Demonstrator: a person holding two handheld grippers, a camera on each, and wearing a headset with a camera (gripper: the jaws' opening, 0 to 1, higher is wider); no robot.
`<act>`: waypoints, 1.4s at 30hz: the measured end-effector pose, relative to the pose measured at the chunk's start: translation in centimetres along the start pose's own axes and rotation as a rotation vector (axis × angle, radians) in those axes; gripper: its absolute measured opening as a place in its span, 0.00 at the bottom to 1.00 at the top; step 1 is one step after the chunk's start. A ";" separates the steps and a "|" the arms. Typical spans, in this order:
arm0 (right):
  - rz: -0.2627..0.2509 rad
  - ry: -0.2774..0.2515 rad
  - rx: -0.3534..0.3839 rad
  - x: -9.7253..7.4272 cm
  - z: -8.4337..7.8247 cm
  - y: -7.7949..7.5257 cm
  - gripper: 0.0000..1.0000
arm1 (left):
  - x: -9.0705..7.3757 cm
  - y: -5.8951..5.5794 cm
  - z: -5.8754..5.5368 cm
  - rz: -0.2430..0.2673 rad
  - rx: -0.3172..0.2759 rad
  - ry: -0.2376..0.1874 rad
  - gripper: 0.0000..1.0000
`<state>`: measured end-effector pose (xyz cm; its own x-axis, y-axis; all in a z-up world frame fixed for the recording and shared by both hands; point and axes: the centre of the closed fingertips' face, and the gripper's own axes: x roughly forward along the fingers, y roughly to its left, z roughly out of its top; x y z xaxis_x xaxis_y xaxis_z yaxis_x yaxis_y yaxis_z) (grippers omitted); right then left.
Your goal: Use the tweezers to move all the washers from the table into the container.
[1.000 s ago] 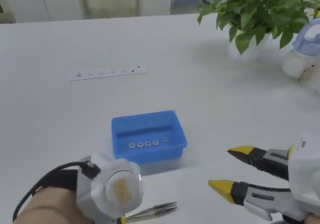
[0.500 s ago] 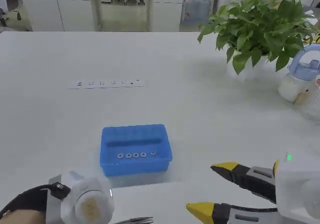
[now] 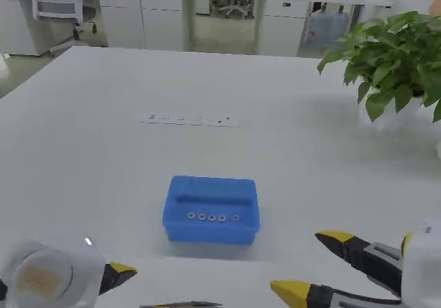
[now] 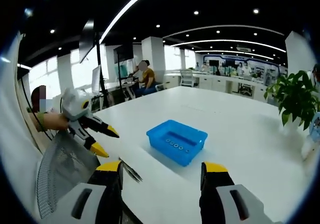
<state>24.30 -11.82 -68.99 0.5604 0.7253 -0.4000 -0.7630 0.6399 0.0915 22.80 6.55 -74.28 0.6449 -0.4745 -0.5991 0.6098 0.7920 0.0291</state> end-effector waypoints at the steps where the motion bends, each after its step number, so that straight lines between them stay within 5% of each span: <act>1: -0.002 -0.011 0.013 -0.1 0.1 -0.2 0.62 | -0.5 0.2 0.7 0.015 0.003 -0.029 0.59; 7: -0.021 -0.045 0.024 -0.5 0.4 -1.2 0.67 | -4.3 1.1 5.4 0.118 -0.094 -0.266 0.76; 14: -0.056 -0.116 0.009 -1.0 2.0 -1.6 0.71 | -7.9 2.2 8.2 0.190 -0.181 -0.419 0.98; 19: -0.078 -0.165 0.027 -1.2 2.9 -1.8 0.84 | -9.1 3.1 9.3 0.239 -0.178 -0.460 0.99; 24: -0.111 -0.193 0.021 -1.9 3.6 -2.0 0.93 | -8.5 3.4 10.4 0.238 -0.173 -0.473 0.99; 29: -0.153 -0.228 0.013 -3.0 4.2 -2.3 0.99 | -7.2 1.8 10.8 0.152 -0.224 -0.478 0.99; 33: -0.157 -0.237 0.016 -3.4 4.1 -2.2 0.99 | -6.7 1.3 11.0 0.147 -0.242 -0.486 0.99; 38: -0.156 -0.204 0.007 -3.0 3.9 -2.1 0.99 | -7.0 0.6 11.0 0.132 -0.233 -0.486 0.99; 42: -0.174 -0.190 -0.014 -2.9 4.1 -2.0 0.99 | -7.2 0.7 9.7 0.143 -0.215 -0.442 0.99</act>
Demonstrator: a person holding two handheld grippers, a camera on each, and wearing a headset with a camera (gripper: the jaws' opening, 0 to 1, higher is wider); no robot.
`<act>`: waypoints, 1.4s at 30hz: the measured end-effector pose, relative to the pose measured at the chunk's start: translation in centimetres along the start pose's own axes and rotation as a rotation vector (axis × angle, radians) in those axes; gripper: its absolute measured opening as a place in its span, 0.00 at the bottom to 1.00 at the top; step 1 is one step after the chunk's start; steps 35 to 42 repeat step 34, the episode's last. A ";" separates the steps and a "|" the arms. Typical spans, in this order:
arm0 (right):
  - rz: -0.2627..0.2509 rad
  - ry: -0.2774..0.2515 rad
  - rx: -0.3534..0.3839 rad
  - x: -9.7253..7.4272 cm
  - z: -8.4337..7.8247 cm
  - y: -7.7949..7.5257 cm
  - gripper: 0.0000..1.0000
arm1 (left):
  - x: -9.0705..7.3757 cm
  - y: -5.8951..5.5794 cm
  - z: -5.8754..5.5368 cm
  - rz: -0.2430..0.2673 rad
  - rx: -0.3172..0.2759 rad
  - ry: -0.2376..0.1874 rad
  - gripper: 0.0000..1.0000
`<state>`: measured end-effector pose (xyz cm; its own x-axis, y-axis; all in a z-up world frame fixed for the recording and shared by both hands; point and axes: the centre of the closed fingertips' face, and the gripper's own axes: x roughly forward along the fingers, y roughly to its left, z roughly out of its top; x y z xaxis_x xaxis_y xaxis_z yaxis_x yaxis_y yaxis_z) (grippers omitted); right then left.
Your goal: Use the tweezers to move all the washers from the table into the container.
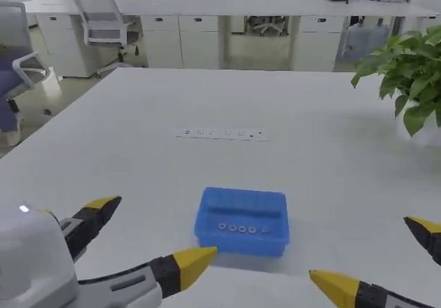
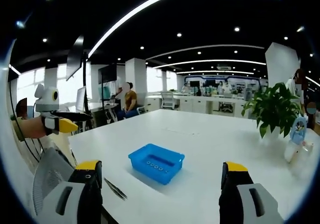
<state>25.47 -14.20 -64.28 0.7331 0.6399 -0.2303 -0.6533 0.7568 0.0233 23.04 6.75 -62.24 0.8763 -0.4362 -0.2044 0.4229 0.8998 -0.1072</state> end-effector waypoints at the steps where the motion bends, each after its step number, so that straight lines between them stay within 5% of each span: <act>1: -0.011 -0.006 -0.005 0.0 0.0 -0.1 0.99 | -0.1 0.0 -0.1 0.003 0.004 0.002 0.99; 10: 0.014 0.025 -0.012 0.9 -0.6 -0.1 0.99 | -1.3 0.2 -0.8 0.036 0.036 0.012 0.99; 15: 0.027 0.028 -0.009 1.5 -0.4 0.3 0.99 | -1.8 0.8 -0.4 0.047 -0.011 -0.012 0.99; 20: 0.036 0.030 0.000 1.6 -0.6 0.5 0.99 | -2.1 1.4 -1.0 0.073 0.004 0.009 0.99; 42: 0.009 0.033 0.017 1.0 -1.0 0.2 0.99 | -1.6 1.3 -1.3 0.057 -0.004 0.020 0.99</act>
